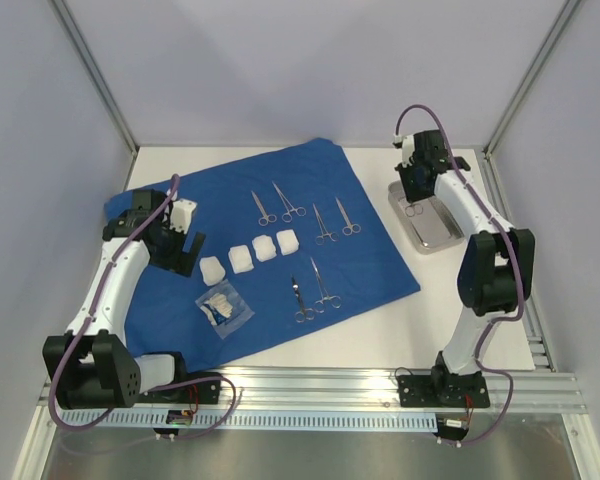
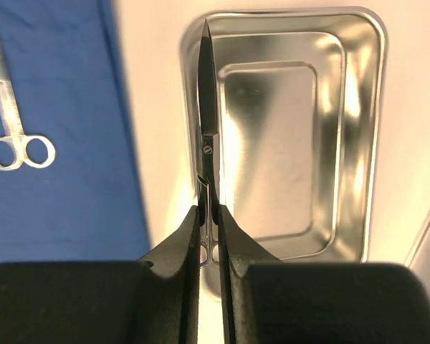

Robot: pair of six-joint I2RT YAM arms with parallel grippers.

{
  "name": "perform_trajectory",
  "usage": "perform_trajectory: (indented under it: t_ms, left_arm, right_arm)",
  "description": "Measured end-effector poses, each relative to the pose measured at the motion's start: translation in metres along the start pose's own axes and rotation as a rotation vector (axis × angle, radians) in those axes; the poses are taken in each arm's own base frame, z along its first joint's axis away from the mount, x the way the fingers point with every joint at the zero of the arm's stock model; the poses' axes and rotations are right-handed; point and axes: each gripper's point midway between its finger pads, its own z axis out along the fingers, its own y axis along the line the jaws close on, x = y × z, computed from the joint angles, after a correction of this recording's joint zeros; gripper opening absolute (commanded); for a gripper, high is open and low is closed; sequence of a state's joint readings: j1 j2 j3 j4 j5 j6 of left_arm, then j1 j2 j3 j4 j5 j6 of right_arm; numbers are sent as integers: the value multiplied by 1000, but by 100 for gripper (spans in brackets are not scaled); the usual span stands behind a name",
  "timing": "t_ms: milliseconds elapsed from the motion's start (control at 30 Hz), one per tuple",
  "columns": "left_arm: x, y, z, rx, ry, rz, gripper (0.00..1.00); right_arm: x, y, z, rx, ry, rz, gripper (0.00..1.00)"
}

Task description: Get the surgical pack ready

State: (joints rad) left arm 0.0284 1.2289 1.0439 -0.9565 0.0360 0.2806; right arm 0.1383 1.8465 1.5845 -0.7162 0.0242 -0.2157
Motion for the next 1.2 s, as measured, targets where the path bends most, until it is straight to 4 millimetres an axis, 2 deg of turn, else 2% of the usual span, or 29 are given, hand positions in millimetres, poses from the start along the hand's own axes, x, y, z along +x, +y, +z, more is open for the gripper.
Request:
perform_trajectory:
  t_ms: [133, 233, 300, 400, 600, 733, 800, 900, 933, 1000, 1033, 1133, 1200]
  left_arm:
    - [-2, 1, 2, 4, 12, 0, 100]
    - [-1, 1, 5, 8, 25, -1, 100]
    - [0, 0, 5, 9, 29, -1, 100]
    - [1, 0, 5, 11, 33, -1, 100]
    - [2, 0, 4, 11, 35, -1, 100]
    - [2, 0, 4, 8, 38, -1, 100]
    - [2, 1, 4, 5, 39, -1, 100]
    - [3, 1, 4, 6, 42, -1, 100]
    - [3, 1, 4, 6, 42, -1, 100]
    - [3, 1, 4, 5, 42, -1, 100]
    - [3, 1, 4, 5, 42, -1, 100]
    - [3, 1, 4, 6, 42, 1, 100]
    - [3, 1, 4, 6, 42, 1, 100]
  right_arm:
    - [17, -28, 22, 8, 56, -34, 0]
    - [39, -39, 43, -13, 122, -35, 0]
    - [51, -45, 51, -16, 150, -33, 0]
    - [65, -48, 55, -19, 182, -34, 0]
    - [76, -47, 69, -38, 206, -46, 1]
    - [93, -54, 82, -37, 249, -35, 2]
    - [93, -58, 83, -33, 244, -26, 3]
    - [92, -60, 84, -36, 237, -18, 8]
    - [92, -61, 84, -35, 236, -17, 16]
    - [92, -61, 84, -36, 236, -16, 25]
    - [92, -61, 84, -35, 236, -16, 37]
    - [92, -61, 83, -36, 235, -18, 45]
    - [91, -61, 82, -35, 233, -16, 46]
